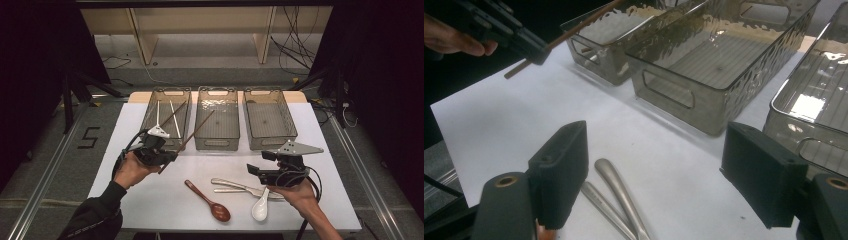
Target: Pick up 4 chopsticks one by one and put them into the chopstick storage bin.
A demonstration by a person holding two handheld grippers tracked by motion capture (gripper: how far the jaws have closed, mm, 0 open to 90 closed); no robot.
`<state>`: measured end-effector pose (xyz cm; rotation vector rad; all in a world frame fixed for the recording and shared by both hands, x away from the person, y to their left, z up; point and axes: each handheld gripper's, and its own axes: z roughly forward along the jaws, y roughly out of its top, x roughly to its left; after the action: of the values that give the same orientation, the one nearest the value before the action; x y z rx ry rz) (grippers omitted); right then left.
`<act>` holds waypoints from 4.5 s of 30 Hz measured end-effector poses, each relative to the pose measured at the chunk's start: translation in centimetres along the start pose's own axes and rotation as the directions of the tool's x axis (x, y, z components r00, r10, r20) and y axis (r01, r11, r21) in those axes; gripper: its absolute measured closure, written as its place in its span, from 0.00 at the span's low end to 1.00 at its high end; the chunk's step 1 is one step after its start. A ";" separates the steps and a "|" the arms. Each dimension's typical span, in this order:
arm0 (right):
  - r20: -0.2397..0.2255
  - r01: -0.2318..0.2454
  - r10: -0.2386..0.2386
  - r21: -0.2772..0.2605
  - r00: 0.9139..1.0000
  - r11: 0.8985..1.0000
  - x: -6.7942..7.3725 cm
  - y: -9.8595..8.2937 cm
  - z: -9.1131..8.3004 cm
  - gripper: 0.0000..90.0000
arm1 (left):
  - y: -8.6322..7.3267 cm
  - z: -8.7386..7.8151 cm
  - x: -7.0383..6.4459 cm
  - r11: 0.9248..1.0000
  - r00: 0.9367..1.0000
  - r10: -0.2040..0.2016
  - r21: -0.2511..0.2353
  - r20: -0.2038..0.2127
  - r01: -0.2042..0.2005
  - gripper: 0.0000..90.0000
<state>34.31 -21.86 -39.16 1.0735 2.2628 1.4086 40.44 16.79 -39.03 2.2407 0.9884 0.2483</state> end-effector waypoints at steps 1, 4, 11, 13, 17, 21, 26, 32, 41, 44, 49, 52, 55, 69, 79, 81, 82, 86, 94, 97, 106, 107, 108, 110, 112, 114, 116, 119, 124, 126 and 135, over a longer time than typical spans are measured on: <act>0.000 0.000 0.000 0.001 1.000 1.000 0.0 0.0 0.0 0.31 | 0.0 -0.1 0.2 1.000 1.000 -0.003 -0.004 0.000 0.003 0.93; 0.000 0.003 -0.003 0.000 1.000 1.000 0.1 0.0 0.0 0.31 | 0.1 -0.2 0.5 1.000 1.000 -0.020 -0.018 -0.003 0.020 0.93; -0.001 0.000 0.000 0.004 1.000 1.000 0.0 0.0 0.1 0.31 | 0.7 -0.7 1.6 0.997 0.999 -0.048 -0.058 -0.014 0.047 0.93; -0.001 0.001 -0.001 0.004 1.000 1.000 0.0 0.0 0.1 0.31 | 1.0 -0.9 2.0 0.996 0.998 -0.054 -0.070 -0.022 0.052 0.93; -0.002 -0.003 0.003 0.004 1.000 1.000 0.0 0.0 0.1 0.31 | 1.7 -1.1 2.9 0.993 0.996 -0.074 -0.100 -0.040 0.069 0.93; -0.002 -0.003 0.003 0.005 1.000 1.000 -0.1 0.0 0.2 0.31 | 2.2 -1.2 4.1 0.988 0.993 -0.101 -0.122 -0.056 0.093 0.93; -0.003 -0.004 0.004 0.002 1.000 1.000 -0.1 0.0 0.2 0.31 | 2.8 -1.1 5.9 0.983 0.987 -0.134 -0.139 -0.084 0.122 0.93; -0.005 -0.005 0.005 0.002 1.000 1.000 -0.1 0.0 0.2 0.31 | 3.8 -1.2 7.5 0.978 0.981 -0.152 -0.163 -0.117 0.132 0.93; -0.005 -0.005 0.005 0.006 1.000 1.000 -0.1 0.0 0.2 0.31 | 4.6 -0.3 9.8 0.970 0.970 -0.193 -0.175 -0.150 0.166 0.93; -0.006 -0.005 0.005 0.006 1.000 1.000 -0.1 -0.1 0.2 0.31 | 4.7 0.2 10.3 0.971 0.966 -0.198 -0.171 -0.165 0.169 0.93; -0.006 -0.004 0.004 0.004 1.000 1.000 -0.1 0.0 0.2 0.31 | 4.7 0.8 11.4 0.967 0.960 -0.220 -0.167 -0.172 0.192 0.93; -0.008 -0.003 0.003 0.003 1.000 1.000 -0.1 -0.1 0.1 0.31 | 4.4 1.0 11.9 0.963 0.956 -0.238 -0.170 -0.172 0.209 0.93; -0.009 -0.003 0.003 0.002 1.000 1.000 -0.1 -0.1 0.2 0.31 | 4.3 1.2 12.1 0.962 0.953 -0.242 -0.173 -0.179 0.212 0.93; -0.010 -0.005 0.005 0.006 1.000 1.000 -0.1 -0.1 0.2 0.31 | 3.8 2.8 13.0 0.961 0.942 -0.257 -0.157 -0.216 0.226 0.93; -0.011 -0.006 0.006 0.008 1.000 1.000 -0.1 -0.1 0.2 0.31 | 3.2 3.5 13.2 0.957 0.935 -0.280 -0.141 -0.217 0.254 0.87; -0.011 -0.005 0.005 0.007 1.000 1.000 -0.1 -0.1 0.2 0.31 | 3.2 3.4 13.1 0.952 0.932 -0.299 -0.130 -0.205 0.277 0.77; -0.011 -0.005 0.006 0.008 1.000 1.000 -0.1 -0.1 0.2 0.31 | 3.2 3.3 12.9 0.950 0.931 -0.306 -0.132 -0.198 0.284 0.73; -0.012 -0.006 0.007 0.007 1.000 1.000 -0.2 -0.1 0.2 0.31 | 3.5 2.3 11.6 0.950 0.944 -0.295 -0.151 -0.149 0.273 0.59; -0.010 -0.008 0.008 0.012 1.000 1.000 -0.1 -0.2 0.3 0.31 | 3.0 0.9 7.2 0.967 0.977 -0.202 -0.174 -0.069 0.188 0.41; -0.008 -0.003 0.003 0.013 1.000 1.000 0.0 -0.1 0.4 0.31 | 3.0 0.6 6.0 0.966 0.982 -0.183 -0.195 -0.038 0.172 0.37; -0.007 -0.002 0.002 0.009 1.000 1.000 -0.1 -0.2 0.1 0.31 | 2.4 0.9 4.0 0.978 0.994 -0.107 -0.182 -0.006 0.105 0.29; -0.007 -0.001 0.001 0.007 1.000 1.000 -0.1 -0.2 0.1 0.31 | 2.3 0.9 3.9 0.977 0.995 -0.102 -0.186 -0.002 0.100 0.29; -0.007 -0.001 0.001 0.007 1.000 1.000 -0.1 -0.2 0.1 0.31 | 2.3 0.9 3.8 0.979 0.996 -0.092 -0.183 -0.002 0.090 0.28; -0.007 -0.001 0.001 0.008 1.000 1.000 -0.2 -0.2 0.1 0.31 | 2.1 0.9 3.6 0.980 0.996 -0.086 -0.179 0.001 0.085 0.28; -0.005 -0.003 0.003 0.012 1.000 1.000 -0.2 -0.3 0.1 0.31 | 1.9 1.0 3.3 0.981 0.997 -0.078 -0.176 0.008 0.078 0.27; -0.007 -0.002 0.002 0.012 1.000 1.000 -0.2 -0.2 0.1 0.31 | 1.8 1.3 2.8 0.984 0.998 -0.061 -0.167 0.010 0.062 0.27; -0.007 -0.003 0.003 0.013 1.000 1.000 -0.1 -0.2 0.2 0.31 | 1.6 1.6 2.3 0.987 0.999 -0.043 -0.155 0.013 0.045 0.27; -0.006 0.001 -0.001 0.012 1.000 1.000 -0.1 -0.2 0.1 0.31 | 1.4 2.1 1.4 0.991 1.000 -0.012 -0.134 0.025 0.015 0.27; -0.006 0.000 0.000 0.012 1.000 1.000 -0.1 -0.3 0.1 0.31 | 1.1 3.2 0.3 0.993 0.998 0.012 -0.118 0.057 -0.005 0.27; -0.005 -0.003 0.003 0.011 1.000 1.000 -0.2 -0.3 0.1 0.31 | 1.0 3.6 -0.1 0.994 0.998 0.015 -0.107 0.065 -0.008 0.27; -0.005 0.002 -0.002 0.014 1.000 1.000 -0.1 -0.3 0.2 0.31 | 0.6 4.7 -1.8 0.996 0.994 0.061 -0.072 0.086 -0.054 0.28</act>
<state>34.36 -21.92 -39.50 1.0723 2.2803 1.3983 41.50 12.87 -42.12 2.1996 0.8567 0.2036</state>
